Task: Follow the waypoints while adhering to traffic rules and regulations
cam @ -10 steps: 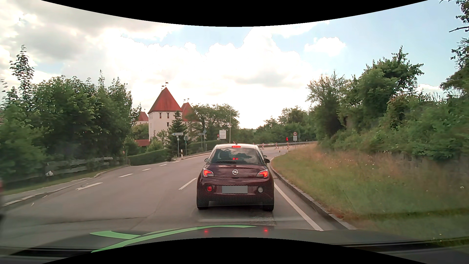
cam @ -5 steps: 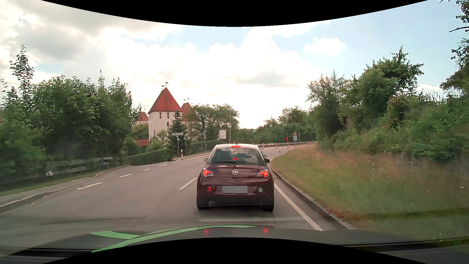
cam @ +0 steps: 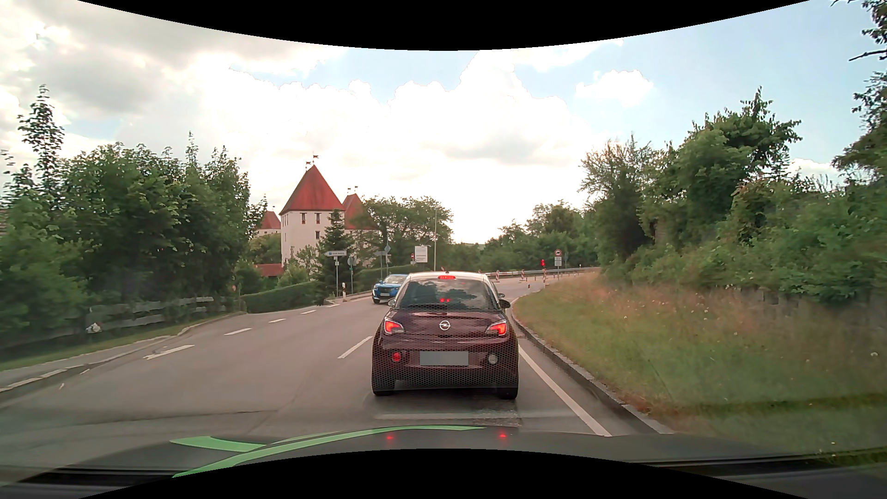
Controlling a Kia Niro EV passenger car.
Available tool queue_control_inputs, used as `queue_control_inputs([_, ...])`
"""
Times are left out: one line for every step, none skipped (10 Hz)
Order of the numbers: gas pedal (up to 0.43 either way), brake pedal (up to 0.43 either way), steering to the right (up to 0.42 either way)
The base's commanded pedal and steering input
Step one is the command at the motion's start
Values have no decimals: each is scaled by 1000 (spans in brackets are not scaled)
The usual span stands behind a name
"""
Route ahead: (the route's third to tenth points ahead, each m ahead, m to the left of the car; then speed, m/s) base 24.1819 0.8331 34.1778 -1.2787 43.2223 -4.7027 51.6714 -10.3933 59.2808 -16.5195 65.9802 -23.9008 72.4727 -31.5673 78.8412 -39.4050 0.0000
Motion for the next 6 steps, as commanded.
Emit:
queue_control_inputs([0,311,28])
queue_control_inputs([0,311,28])
queue_control_inputs([0,311,28])
queue_control_inputs([0,311,28])
queue_control_inputs([0,311,28])
queue_control_inputs([0,311,28])
